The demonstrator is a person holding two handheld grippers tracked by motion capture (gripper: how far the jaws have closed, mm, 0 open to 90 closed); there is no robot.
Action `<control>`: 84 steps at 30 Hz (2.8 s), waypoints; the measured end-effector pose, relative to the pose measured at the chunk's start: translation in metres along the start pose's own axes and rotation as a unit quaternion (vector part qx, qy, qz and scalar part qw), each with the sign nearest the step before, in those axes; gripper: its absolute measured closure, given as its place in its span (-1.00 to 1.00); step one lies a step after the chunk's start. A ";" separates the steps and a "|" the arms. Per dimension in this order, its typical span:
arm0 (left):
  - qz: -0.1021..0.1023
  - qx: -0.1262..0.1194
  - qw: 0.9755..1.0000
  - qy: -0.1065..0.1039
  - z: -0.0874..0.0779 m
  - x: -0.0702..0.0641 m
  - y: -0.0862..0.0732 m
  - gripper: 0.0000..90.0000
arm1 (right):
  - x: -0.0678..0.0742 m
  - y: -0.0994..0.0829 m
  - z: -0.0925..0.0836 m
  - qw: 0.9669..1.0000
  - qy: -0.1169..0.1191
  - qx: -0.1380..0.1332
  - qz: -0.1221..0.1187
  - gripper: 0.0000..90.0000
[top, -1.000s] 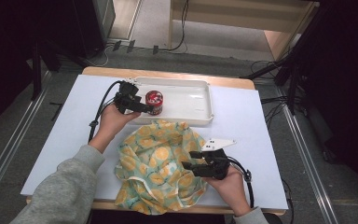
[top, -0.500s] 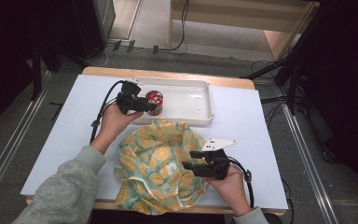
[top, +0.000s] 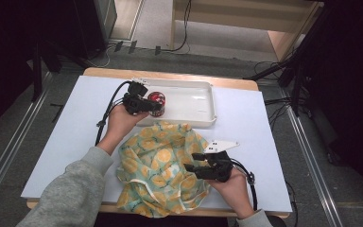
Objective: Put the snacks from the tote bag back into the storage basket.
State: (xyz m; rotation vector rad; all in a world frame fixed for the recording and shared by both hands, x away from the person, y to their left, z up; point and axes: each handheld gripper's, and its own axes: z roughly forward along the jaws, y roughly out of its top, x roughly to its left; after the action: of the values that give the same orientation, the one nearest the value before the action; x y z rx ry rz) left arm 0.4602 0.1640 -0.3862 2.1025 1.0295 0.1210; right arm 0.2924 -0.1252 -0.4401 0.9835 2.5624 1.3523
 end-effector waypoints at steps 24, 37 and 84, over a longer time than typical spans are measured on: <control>0.010 0.023 1.000 0.005 0.040 -0.009 0.017 1.00 | 0.001 0.000 0.000 1.000 0.002 0.000 -0.002 0.08; -0.008 0.023 0.999 0.024 0.061 -0.001 0.019 1.00 | 0.001 -0.002 -0.002 1.000 0.002 -0.001 0.002 0.07; -0.001 0.023 0.999 0.025 0.052 0.000 0.008 1.00 | 0.001 -0.003 -0.003 1.000 0.001 -0.002 0.006 0.08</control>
State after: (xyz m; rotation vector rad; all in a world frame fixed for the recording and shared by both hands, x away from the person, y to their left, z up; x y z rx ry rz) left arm 0.4863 0.1297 -0.4168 2.1500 1.0741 0.1512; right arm 0.2888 -0.1278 -0.4403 0.9983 2.5589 1.3621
